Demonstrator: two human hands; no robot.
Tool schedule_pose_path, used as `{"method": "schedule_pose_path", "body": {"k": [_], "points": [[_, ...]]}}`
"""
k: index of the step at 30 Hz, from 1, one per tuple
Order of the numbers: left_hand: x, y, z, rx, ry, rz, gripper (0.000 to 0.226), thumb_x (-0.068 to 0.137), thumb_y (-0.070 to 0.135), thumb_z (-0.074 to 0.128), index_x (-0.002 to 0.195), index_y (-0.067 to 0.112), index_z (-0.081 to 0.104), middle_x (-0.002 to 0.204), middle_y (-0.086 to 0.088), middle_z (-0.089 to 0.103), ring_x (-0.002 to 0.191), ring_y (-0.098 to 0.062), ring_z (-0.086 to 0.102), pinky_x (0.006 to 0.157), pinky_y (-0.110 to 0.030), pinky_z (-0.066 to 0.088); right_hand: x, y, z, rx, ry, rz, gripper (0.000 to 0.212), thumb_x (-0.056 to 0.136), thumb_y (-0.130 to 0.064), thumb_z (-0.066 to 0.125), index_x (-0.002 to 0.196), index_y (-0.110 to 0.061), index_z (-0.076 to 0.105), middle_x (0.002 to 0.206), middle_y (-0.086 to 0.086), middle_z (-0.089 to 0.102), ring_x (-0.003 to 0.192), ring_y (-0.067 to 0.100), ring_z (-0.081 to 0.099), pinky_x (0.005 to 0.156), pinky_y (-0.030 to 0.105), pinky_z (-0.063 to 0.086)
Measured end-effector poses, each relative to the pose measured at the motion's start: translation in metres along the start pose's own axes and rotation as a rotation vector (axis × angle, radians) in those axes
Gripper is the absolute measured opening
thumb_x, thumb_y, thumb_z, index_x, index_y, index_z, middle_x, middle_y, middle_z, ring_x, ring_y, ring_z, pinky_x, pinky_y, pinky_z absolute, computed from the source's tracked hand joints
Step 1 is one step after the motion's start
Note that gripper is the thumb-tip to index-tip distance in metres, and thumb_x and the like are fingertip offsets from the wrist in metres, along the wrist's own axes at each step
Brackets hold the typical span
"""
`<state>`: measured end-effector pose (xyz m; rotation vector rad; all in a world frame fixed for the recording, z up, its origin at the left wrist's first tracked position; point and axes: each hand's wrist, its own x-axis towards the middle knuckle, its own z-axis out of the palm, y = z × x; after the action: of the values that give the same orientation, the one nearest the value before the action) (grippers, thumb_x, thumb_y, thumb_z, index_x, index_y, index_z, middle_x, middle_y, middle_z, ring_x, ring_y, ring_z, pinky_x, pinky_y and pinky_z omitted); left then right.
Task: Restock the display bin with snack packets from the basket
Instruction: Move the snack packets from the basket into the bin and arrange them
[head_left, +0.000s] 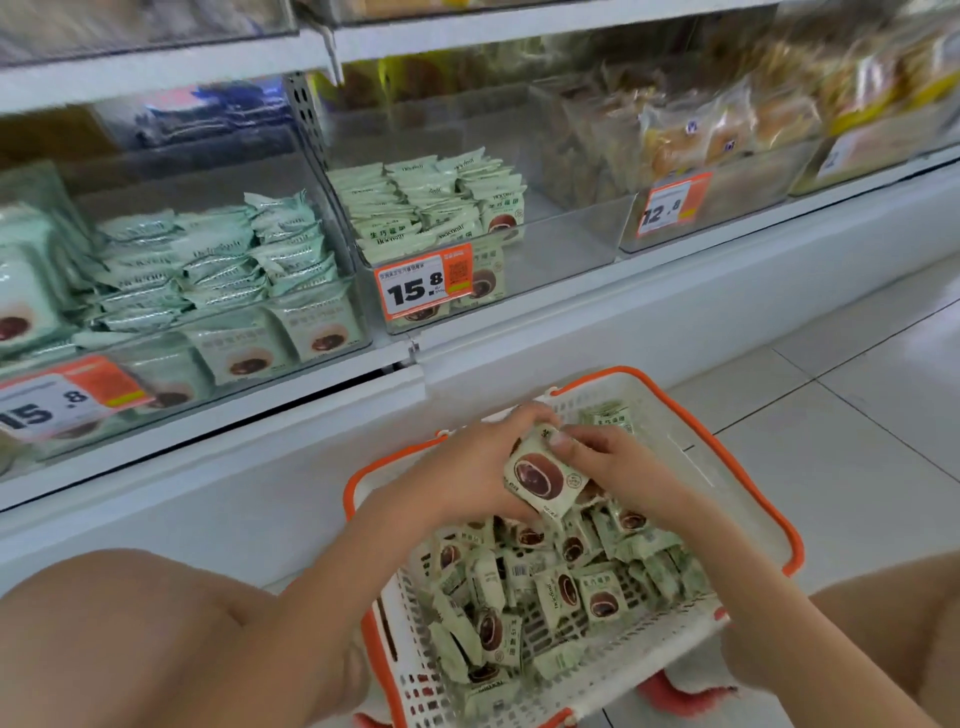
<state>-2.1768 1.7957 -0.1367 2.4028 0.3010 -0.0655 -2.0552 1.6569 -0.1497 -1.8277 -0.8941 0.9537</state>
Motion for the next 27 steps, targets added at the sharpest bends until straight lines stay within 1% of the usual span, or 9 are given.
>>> {"method": "schedule_pose_path", "body": {"k": [4, 7, 11, 13, 15, 17, 19, 22, 27], "points": [[-0.013, 0.015, -0.012, 0.020, 0.129, 0.011, 0.079, 0.059, 0.038, 0.088, 0.107, 0.045, 0.026, 0.089, 0.010, 0.064, 0.076, -0.008, 0.062, 0.060, -0.026, 0.051, -0.009, -0.011, 0.000, 0.111, 0.090, -0.051, 0.048, 0.074, -0.062, 0.050, 0.101, -0.026, 0.068, 0.080, 0.000, 0.074, 0.075, 0.018, 0.070, 0.070, 0.027, 0.056], [-0.016, 0.030, -0.022, 0.342, 0.223, 0.002, 0.072, 0.069, 0.057, 0.073, 0.117, 0.036, 0.024, 0.094, 0.008, 0.064, 0.078, -0.015, 0.063, 0.057, -0.028, 0.043, -0.011, -0.022, -0.004, 0.159, 0.090, -0.083, 0.064, 0.074, -0.067, 0.053, 0.119, -0.022, 0.062, 0.090, 0.006, 0.074, 0.085, 0.021, 0.071, 0.074, 0.034, 0.057], [-0.006, 0.030, -0.039, 0.770, 0.415, 0.141, 0.082, 0.078, 0.073, 0.051, 0.134, 0.024, 0.016, 0.095, 0.007, 0.067, 0.072, -0.016, 0.065, 0.051, -0.025, 0.034, -0.002, -0.064, -0.025, -0.003, 0.070, -0.195, 0.018, 0.086, -0.019, 0.068, 0.104, -0.016, 0.068, 0.085, 0.003, 0.073, 0.070, 0.009, 0.069, 0.058, 0.020, 0.053], [0.006, 0.023, -0.055, 0.813, 0.585, 0.225, 0.092, 0.081, 0.065, 0.056, 0.143, 0.026, 0.000, 0.093, 0.005, 0.068, 0.066, -0.016, 0.064, 0.045, -0.024, 0.033, 0.013, -0.087, -0.048, -0.101, 0.104, -0.214, 0.018, 0.083, -0.011, 0.070, 0.099, -0.018, 0.067, 0.085, 0.001, 0.071, 0.070, 0.008, 0.068, 0.060, 0.020, 0.056], [0.018, 0.010, -0.077, 0.806, 0.637, 0.145, 0.103, 0.084, 0.052, 0.063, 0.148, 0.026, -0.014, 0.107, -0.002, 0.063, 0.083, -0.020, 0.063, 0.052, -0.028, 0.040, 0.032, -0.112, -0.076, -0.152, 0.191, -0.231, 0.020, 0.082, -0.008, 0.071, 0.095, -0.022, 0.065, 0.088, 0.000, 0.069, 0.077, 0.014, 0.068, 0.065, 0.021, 0.058], [0.028, -0.006, -0.099, 0.871, 0.736, 0.149, 0.105, 0.066, 0.041, 0.083, 0.148, 0.013, 0.025, 0.104, -0.011, 0.062, 0.092, -0.028, 0.061, 0.057, -0.032, 0.049, 0.058, -0.134, -0.102, -0.257, 0.305, -0.277, 0.022, 0.082, -0.008, 0.071, 0.100, -0.019, 0.064, 0.095, 0.000, 0.064, 0.082, 0.013, 0.064, 0.064, 0.017, 0.057], [0.039, -0.025, -0.113, 0.908, 0.814, 0.154, 0.092, 0.049, 0.037, 0.092, 0.126, 0.004, 0.055, 0.102, -0.014, 0.065, 0.100, -0.032, 0.060, 0.070, -0.038, 0.053, 0.090, -0.155, -0.118, -0.466, 0.388, -0.342, 0.029, 0.082, -0.013, 0.071, 0.109, -0.015, 0.063, 0.102, -0.002, 0.061, 0.088, 0.010, 0.059, 0.068, 0.014, 0.052], [0.052, -0.043, -0.122, 0.948, 0.735, 0.146, 0.080, 0.043, 0.036, 0.093, 0.111, 0.006, 0.065, 0.105, -0.012, 0.067, 0.105, -0.034, 0.061, 0.085, -0.043, 0.051, 0.149, -0.175, -0.123, -0.696, 0.420, -0.389, 0.033, 0.080, -0.017, 0.073, 0.112, -0.016, 0.064, 0.109, -0.002, 0.061, 0.101, 0.013, 0.054, 0.088, 0.025, 0.044], [0.070, -0.051, -0.128, 0.922, 0.740, 0.228, 0.069, 0.037, 0.017, 0.092, 0.101, 0.007, 0.069, 0.090, -0.009, 0.069, 0.089, -0.030, 0.066, 0.083, -0.042, 0.052, 0.229, -0.181, -0.121, -1.055, 0.280, -0.299, 0.035, 0.078, -0.011, 0.075, 0.112, -0.012, 0.066, 0.118, 0.008, 0.062, 0.109, 0.023, 0.056, 0.091, 0.029, 0.041]]}}
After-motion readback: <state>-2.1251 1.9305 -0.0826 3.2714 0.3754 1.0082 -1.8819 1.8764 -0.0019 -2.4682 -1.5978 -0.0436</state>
